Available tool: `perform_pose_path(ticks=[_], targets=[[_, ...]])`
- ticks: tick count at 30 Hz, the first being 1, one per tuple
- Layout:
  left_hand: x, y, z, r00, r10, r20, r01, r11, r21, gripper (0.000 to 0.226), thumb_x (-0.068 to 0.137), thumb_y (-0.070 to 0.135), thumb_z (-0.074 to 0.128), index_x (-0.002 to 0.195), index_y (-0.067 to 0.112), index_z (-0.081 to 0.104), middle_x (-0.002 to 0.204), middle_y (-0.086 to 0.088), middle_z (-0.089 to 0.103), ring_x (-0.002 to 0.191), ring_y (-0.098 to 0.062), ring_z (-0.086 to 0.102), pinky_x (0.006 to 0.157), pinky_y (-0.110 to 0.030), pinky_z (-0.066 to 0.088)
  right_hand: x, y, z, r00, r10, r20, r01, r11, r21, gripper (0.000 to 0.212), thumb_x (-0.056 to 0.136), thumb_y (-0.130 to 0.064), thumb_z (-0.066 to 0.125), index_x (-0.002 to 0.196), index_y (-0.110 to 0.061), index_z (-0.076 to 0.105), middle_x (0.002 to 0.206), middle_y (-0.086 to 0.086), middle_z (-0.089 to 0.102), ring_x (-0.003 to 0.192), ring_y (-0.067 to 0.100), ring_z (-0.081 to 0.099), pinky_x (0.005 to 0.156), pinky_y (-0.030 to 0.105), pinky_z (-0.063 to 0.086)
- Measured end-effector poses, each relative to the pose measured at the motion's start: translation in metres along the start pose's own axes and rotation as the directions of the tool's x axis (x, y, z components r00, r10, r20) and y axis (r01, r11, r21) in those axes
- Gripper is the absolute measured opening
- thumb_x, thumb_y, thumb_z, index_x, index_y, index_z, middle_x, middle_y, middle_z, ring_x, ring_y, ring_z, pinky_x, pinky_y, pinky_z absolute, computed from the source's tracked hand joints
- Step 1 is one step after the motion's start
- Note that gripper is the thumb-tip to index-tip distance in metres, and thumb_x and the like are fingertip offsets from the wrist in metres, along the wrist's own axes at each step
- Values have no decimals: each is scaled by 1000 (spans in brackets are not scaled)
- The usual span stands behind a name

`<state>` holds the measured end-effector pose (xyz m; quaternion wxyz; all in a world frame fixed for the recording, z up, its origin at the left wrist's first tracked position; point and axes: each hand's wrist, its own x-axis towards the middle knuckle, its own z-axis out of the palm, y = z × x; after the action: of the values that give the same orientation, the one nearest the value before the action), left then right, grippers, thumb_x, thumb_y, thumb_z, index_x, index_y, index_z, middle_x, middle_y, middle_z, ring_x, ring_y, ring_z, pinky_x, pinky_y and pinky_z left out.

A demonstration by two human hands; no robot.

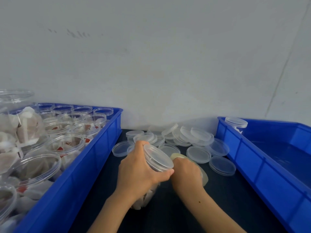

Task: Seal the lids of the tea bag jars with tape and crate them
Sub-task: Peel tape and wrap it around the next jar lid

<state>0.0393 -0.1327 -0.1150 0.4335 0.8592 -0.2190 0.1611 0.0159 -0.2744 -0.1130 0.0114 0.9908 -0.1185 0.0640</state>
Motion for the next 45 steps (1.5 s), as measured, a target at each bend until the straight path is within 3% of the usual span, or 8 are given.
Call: perform_pose_path(ticks=[3, 5, 7, 10, 19, 37, 41, 45], targets=[[1, -4, -3, 997, -74, -20, 73, 995, -63, 88, 36, 81, 65, 110, 39, 43, 97, 21, 59, 91, -2, 57, 77, -27, 50, 3, 2, -6, 997, -65, -40, 66, 997, 45, 10, 95, -8, 49, 96, -14, 57, 103, 5, 66, 94, 23, 65, 71, 29, 45], [2, -10, -7, 992, -123, -41, 119, 989, -89, 85, 40, 76, 72, 110, 37, 44, 98, 18, 60, 92, -6, 58, 73, -27, 49, 1, 5, -11, 984, -174, -48, 179, 972, 154, 13, 97, -24, 50, 89, -18, 43, 99, 7, 65, 93, 30, 63, 68, 33, 40], [5, -15, -12, 990, -130, -50, 126, 989, -71, 82, 44, 71, 74, 111, 36, 43, 99, 17, 59, 91, -6, 57, 66, -21, 43, -5, 13, -13, 963, -269, -16, 263, 923, 281, 34, 93, -53, 50, 88, -22, 37, 89, -2, 60, 84, 24, 59, 65, 32, 38], [8, -18, -15, 990, -134, -45, 131, 989, -66, 81, 44, 72, 74, 110, 38, 42, 99, 18, 58, 88, 1, 54, 62, -16, 38, -15, 24, -14, 935, -355, -4, 325, 852, 411, 37, 90, -66, 41, 82, -29, 38, 73, -12, 47, 67, 5, 46, 58, 26, 32], [5, -14, -11, 994, -102, -49, 100, 994, -43, 84, 39, 79, 69, 107, 41, 38, 95, 23, 54, 84, 7, 50, 60, -13, 35, -21, 20, -16, 972, -221, -82, 232, 833, 502, 31, 97, -40, 37, 74, -19, 36, 70, -5, 47, 65, 15, 42, 62, 33, 32], [-5, -7, -3, 979, -16, -202, 18, 1000, 6, 85, 42, 73, 75, 112, 38, 41, 95, 23, 55, 78, 13, 47, 60, -5, 29, -13, -1, -4, 1000, 18, -1, -13, 742, 670, 30, 96, -31, 38, 68, -20, 36, 67, -7, 44, 61, 11, 37, 55, 28, 28], [-6, -4, 1, 975, 6, -223, 8, 998, 62, 92, 39, 77, 71, 114, 33, 43, 99, 17, 57, 83, -4, 53, 63, -18, 35, -14, 1, 1, 999, 25, 31, -39, 770, 636, 23, 98, -28, 35, 78, -20, 43, 77, -6, 51, 74, 16, 47, 64, 30, 36], [-7, -3, 3, 968, 55, -246, -27, 993, 118, 91, 39, 77, 68, 114, 29, 45, 96, 15, 56, 83, -7, 53, 65, -25, 37, -14, 2, 3, 998, 32, 62, -65, 772, 633, 19, 96, -23, 34, 80, -20, 44, 81, -5, 53, 77, 18, 48, 69, 32, 39]])
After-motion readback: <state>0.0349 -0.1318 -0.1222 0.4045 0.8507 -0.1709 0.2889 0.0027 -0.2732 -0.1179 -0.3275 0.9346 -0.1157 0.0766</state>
